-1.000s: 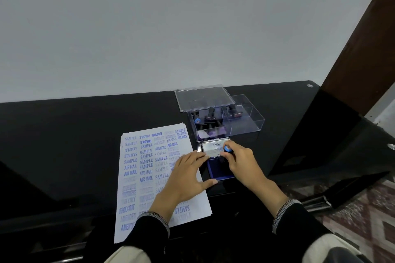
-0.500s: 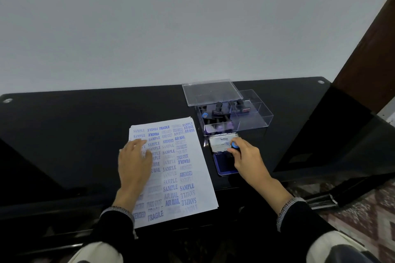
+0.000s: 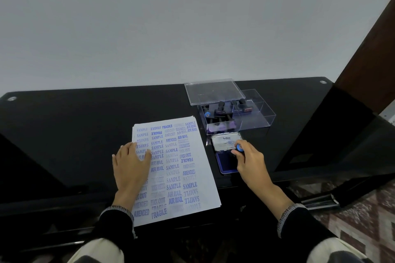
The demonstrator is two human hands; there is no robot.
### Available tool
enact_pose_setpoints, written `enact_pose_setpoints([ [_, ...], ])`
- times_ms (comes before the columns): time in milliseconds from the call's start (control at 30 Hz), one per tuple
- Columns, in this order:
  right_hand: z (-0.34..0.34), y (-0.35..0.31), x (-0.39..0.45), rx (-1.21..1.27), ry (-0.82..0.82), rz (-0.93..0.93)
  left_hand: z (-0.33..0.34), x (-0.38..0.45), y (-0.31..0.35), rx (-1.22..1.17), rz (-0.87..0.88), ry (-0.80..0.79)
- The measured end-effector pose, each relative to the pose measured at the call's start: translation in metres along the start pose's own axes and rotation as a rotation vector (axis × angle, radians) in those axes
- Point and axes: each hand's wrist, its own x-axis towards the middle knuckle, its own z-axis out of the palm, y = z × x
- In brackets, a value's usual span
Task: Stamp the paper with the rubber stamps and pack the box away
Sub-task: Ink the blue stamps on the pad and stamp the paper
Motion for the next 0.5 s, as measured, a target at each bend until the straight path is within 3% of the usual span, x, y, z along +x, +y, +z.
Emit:
enact_pose_setpoints([
  [500, 0.002, 0.0, 0.012, -0.026, -0.068, 0.023, 0.001, -0.001, 0.0, 0.031, 0.003, -0.005],
])
